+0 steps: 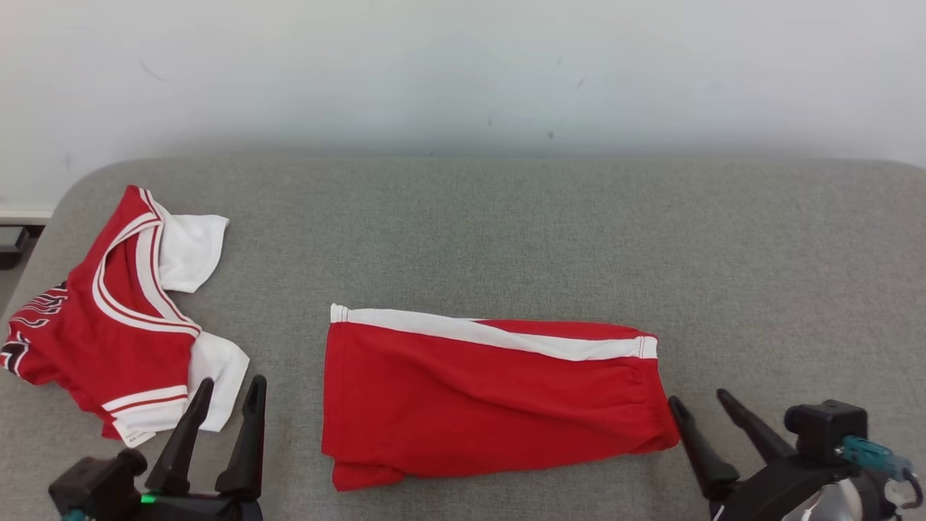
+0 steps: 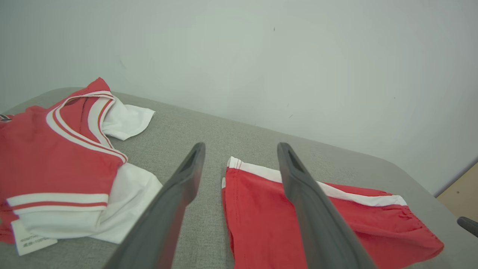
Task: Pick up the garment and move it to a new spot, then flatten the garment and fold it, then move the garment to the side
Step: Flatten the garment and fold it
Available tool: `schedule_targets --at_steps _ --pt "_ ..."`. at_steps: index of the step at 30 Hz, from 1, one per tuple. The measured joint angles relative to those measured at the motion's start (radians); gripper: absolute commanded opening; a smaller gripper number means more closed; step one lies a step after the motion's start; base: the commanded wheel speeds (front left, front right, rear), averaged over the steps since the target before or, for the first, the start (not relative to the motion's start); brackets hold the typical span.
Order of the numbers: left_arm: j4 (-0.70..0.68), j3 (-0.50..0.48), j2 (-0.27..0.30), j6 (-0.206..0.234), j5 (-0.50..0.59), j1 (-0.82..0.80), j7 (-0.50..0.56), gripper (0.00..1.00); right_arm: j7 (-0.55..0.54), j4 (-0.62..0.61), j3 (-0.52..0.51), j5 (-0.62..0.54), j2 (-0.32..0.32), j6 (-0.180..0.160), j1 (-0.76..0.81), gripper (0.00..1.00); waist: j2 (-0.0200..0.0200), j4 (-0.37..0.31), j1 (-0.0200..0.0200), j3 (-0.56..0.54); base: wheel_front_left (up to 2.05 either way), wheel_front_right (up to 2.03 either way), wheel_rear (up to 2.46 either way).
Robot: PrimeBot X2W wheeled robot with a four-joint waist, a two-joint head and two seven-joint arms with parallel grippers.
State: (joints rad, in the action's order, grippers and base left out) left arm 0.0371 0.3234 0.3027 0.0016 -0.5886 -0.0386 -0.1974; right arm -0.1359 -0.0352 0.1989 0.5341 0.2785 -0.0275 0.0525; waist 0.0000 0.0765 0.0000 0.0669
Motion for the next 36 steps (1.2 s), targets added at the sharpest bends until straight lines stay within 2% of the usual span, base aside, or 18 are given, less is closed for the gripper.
schedule_targets --at_steps 9,14,17,26,36 --pt "-0.055 -0.037 -0.004 0.077 0.065 0.054 -0.034 1.0 0.102 -0.03 -0.06 -0.017 -0.031 -0.049 0.002 1.0 0.0 0.002 -0.0001 -0.051 0.0 0.0 0.0" --pt "-0.066 -0.035 -0.004 0.077 0.073 0.065 -0.034 1.0 0.167 -0.029 -0.089 -0.018 -0.082 -0.07 0.0 1.0 0.0 -0.002 0.0 -0.076 0.0 0.0 0.0" --pt "-0.076 -0.017 0.002 0.077 0.077 0.081 -0.033 1.0 0.198 -0.03 -0.106 -0.018 -0.098 -0.071 0.0 1.0 -0.0001 -0.006 -0.0001 -0.084 0.0 0.0 0.0" --pt "-0.059 0.025 0.016 0.068 0.087 0.081 0.025 1.0 0.25 0.015 -0.116 -0.033 -0.118 -0.079 -0.022 1.0 0.0 -0.009 -0.0001 -0.09 0.0 0.0 0.0" --pt "-0.049 0.038 0.02 0.069 0.085 0.097 0.071 1.0 0.246 0.06 -0.106 -0.041 -0.123 -0.079 -0.025 1.0 0.0 -0.01 -0.0001 -0.09 0.0 0.0 0.0"
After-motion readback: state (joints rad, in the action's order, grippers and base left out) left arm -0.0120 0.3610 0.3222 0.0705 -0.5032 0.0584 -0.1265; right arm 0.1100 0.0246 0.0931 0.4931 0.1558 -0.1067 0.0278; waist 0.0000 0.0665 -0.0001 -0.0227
